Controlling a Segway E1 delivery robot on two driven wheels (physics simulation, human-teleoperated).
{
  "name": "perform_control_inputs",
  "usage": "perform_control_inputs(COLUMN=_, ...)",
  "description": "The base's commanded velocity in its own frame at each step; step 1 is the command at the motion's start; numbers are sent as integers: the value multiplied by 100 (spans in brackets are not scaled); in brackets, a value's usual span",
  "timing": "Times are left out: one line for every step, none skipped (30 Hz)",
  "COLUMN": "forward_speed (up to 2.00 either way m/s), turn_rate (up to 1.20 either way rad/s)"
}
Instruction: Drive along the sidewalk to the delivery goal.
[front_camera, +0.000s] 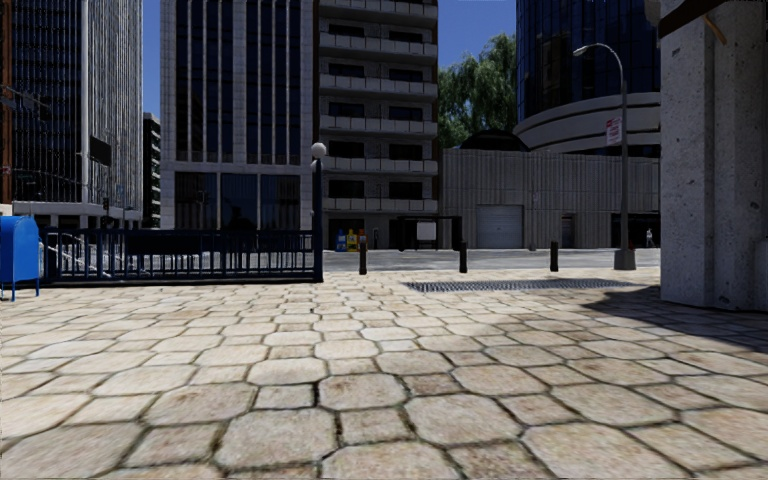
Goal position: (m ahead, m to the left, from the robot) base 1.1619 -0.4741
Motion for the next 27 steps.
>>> perform_control_inputs(forward_speed=200, turn_rate=0)
perform_control_inputs(forward_speed=200, turn_rate=0)
perform_control_inputs(forward_speed=200, turn_rate=0)
perform_control_inputs(forward_speed=200, turn_rate=0)
perform_control_inputs(forward_speed=200, turn_rate=0)
perform_control_inputs(forward_speed=200, turn_rate=0)
perform_control_inputs(forward_speed=200, turn_rate=0)
perform_control_inputs(forward_speed=200, turn_rate=0)
perform_control_inputs(forward_speed=200, turn_rate=0)
perform_control_inputs(forward_speed=200, turn_rate=0)
perform_control_inputs(forward_speed=200, turn_rate=0)
perform_control_inputs(forward_speed=200, turn_rate=0)
perform_control_inputs(forward_speed=200, turn_rate=0)
perform_control_inputs(forward_speed=175, turn_rate=0)
perform_control_inputs(forward_speed=129, turn_rate=0)
perform_control_inputs(forward_speed=90, turn_rate=0)
perform_control_inputs(forward_speed=90, turn_rate=0)
perform_control_inputs(forward_speed=61, turn_rate=0)
perform_control_inputs(forward_speed=55, turn_rate=0)
perform_control_inputs(forward_speed=53, turn_rate=0)
perform_control_inputs(forward_speed=52, turn_rate=0)
perform_control_inputs(forward_speed=52, turn_rate=0)
perform_control_inputs(forward_speed=52, turn_rate=0)
perform_control_inputs(forward_speed=52, turn_rate=0)
perform_control_inputs(forward_speed=52, turn_rate=0)
perform_control_inputs(forward_speed=52, turn_rate=0)
perform_control_inputs(forward_speed=50, turn_rate=0)
